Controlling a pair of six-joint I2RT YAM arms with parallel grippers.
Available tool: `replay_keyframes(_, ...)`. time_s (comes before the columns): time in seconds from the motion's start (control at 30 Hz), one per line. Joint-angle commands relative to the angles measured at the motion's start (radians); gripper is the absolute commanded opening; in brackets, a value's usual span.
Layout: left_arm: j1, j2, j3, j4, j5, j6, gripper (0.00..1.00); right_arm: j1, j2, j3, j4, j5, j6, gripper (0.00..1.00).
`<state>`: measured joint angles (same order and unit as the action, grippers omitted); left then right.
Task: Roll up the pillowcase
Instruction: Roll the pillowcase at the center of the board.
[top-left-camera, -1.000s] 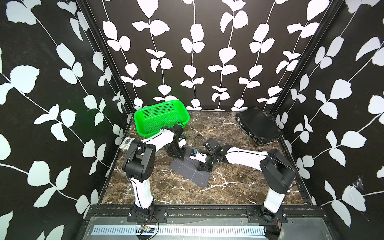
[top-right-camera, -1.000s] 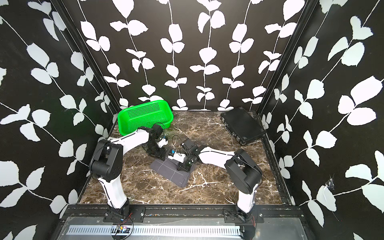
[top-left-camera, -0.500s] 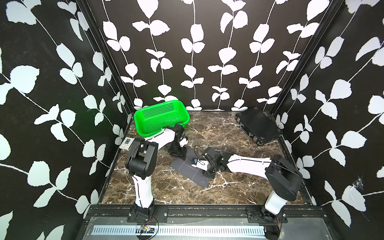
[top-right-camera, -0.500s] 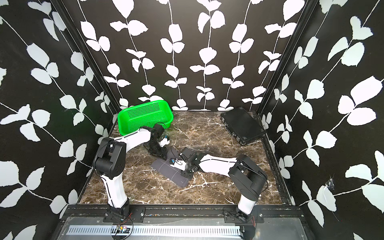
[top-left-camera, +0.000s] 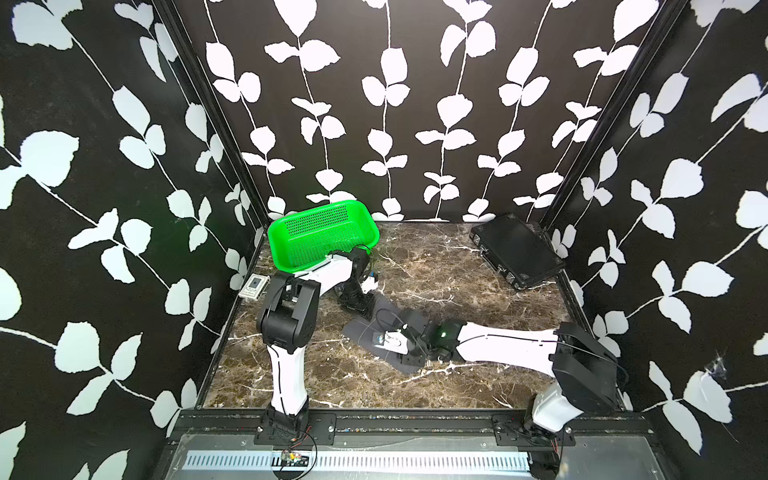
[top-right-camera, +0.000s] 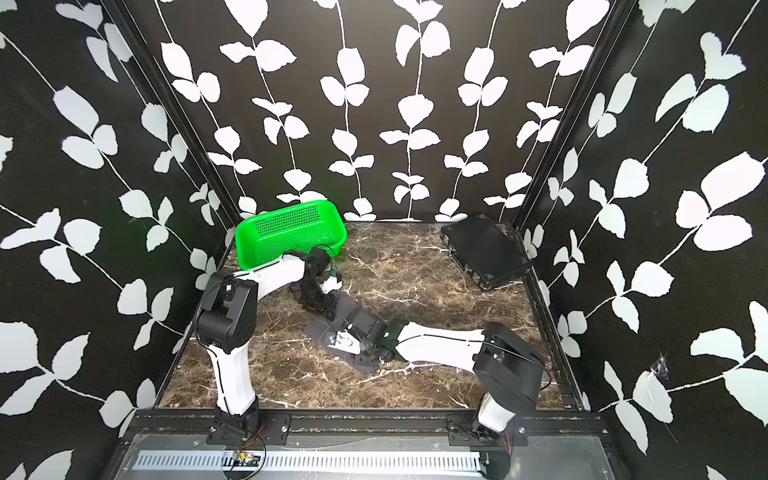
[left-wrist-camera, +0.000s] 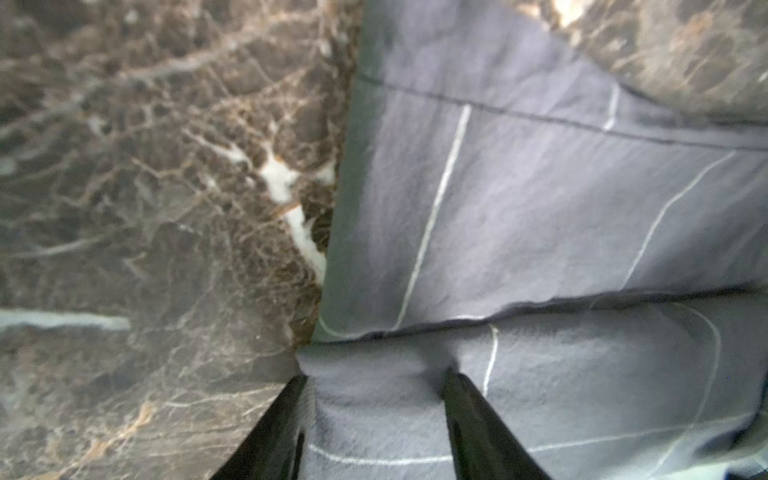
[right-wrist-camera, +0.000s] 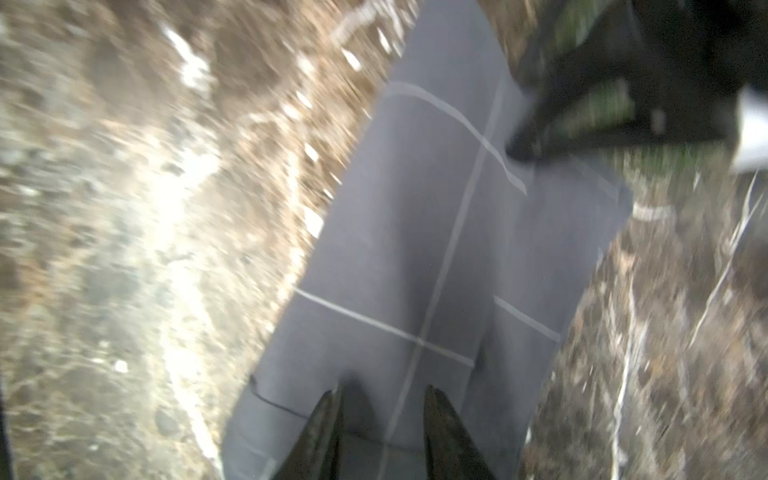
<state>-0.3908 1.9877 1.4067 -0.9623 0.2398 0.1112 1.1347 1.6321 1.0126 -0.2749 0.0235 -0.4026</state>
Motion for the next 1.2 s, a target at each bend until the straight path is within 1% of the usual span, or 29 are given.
replay_keyframes(0.0, 0.004, 0.016, 0.029, -0.024, 0.007, 0.026, 0.55, 0.061, 0.056, 0.05, 0.054, 0.045, -0.04, 0.44)
replay_keyframes(0.17, 0.004, 0.015, 0.045, -0.032, 0.018, 0.021, 0.55, 0.102, 0.133, 0.086, 0.096, 0.172, -0.043, 0.58)
replay_keyframes(0.23, 0.004, 0.013, 0.048, -0.036, 0.025, 0.013, 0.55, 0.112, 0.174, 0.113, 0.08, 0.193, -0.046, 0.59)
replay_keyframes(0.33, 0.004, 0.006, 0.052, -0.045, 0.032, 0.013, 0.56, 0.117, 0.212, 0.134, 0.06, 0.247, -0.031, 0.59)
replay_keyframes(0.5, 0.004, -0.003, 0.06, -0.066, 0.033, 0.013, 0.56, 0.117, 0.265, 0.161, 0.028, 0.355, -0.051, 0.56)
replay_keyframes(0.57, 0.004, -0.008, 0.067, -0.07, 0.033, 0.008, 0.56, 0.117, 0.281, 0.184, -0.002, 0.384, -0.045, 0.51)
replay_keyframes(0.6, 0.004, -0.014, 0.069, -0.072, 0.033, 0.006, 0.56, 0.117, 0.278, 0.184, -0.001, 0.386, -0.04, 0.44)
replay_keyframes(0.7, 0.005, -0.03, 0.084, -0.087, 0.03, 0.0, 0.57, 0.114, 0.258, 0.185, -0.009, 0.331, -0.004, 0.24)
replay_keyframes(0.73, 0.004, -0.035, 0.086, -0.091, 0.028, -0.002, 0.57, 0.11, 0.247, 0.183, -0.009, 0.298, 0.012, 0.19)
replay_keyframes(0.87, 0.004, -0.061, 0.113, -0.11, 0.005, 0.002, 0.58, 0.054, 0.176, 0.153, 0.015, 0.084, 0.152, 0.07)
replay_keyframes(0.93, 0.004, -0.078, 0.135, -0.119, -0.015, 0.001, 0.58, 0.018, 0.148, 0.138, 0.019, -0.009, 0.223, 0.06)
replay_keyframes(1.0, 0.004, -0.102, 0.158, -0.118, -0.037, -0.002, 0.59, -0.03, 0.116, 0.109, 0.051, -0.133, 0.319, 0.04)
replay_keyframes(1.17, 0.004, -0.142, 0.23, -0.132, -0.086, -0.002, 0.61, -0.115, 0.067, 0.039, 0.157, -0.348, 0.503, 0.03)
